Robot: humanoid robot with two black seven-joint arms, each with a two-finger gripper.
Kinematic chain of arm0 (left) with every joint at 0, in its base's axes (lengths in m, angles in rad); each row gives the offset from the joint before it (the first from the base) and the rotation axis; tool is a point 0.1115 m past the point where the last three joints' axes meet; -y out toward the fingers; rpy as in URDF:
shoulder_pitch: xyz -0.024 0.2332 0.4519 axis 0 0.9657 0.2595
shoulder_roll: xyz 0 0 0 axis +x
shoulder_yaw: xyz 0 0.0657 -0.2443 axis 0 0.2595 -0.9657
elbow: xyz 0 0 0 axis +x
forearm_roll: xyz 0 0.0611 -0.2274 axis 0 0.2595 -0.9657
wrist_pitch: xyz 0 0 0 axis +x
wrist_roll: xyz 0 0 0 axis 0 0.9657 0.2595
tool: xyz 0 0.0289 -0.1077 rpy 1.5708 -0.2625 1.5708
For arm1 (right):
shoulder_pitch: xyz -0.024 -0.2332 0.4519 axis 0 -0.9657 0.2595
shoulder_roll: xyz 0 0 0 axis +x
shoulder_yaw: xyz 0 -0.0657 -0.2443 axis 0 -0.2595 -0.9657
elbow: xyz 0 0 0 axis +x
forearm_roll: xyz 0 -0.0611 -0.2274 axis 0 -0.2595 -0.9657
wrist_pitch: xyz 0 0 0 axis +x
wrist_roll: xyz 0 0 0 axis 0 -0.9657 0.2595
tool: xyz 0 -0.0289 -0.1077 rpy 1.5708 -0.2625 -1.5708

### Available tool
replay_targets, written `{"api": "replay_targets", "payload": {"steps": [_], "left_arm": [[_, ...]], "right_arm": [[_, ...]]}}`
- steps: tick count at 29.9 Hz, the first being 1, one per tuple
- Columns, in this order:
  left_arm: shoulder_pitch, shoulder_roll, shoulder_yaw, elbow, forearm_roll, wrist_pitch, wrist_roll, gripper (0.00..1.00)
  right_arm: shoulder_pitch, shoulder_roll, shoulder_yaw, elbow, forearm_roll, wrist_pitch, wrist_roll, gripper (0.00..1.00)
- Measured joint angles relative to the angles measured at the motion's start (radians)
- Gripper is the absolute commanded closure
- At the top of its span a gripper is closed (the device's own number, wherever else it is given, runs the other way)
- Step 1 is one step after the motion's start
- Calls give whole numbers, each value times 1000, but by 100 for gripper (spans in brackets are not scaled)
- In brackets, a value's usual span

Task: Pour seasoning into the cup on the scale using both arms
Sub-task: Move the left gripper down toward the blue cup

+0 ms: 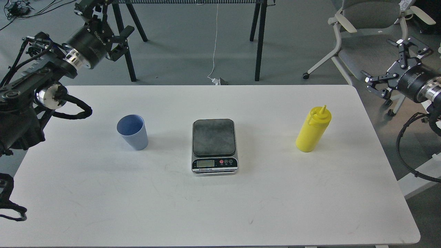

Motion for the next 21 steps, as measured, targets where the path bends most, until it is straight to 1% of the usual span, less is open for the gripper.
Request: {"api": "replay_targets", "payload": {"steps": [21], "left_arm": [[-19,2,-8,12,-22,0,0,0]], "right_arm": [[6,32,36,-8,4,0,0,1]]}}
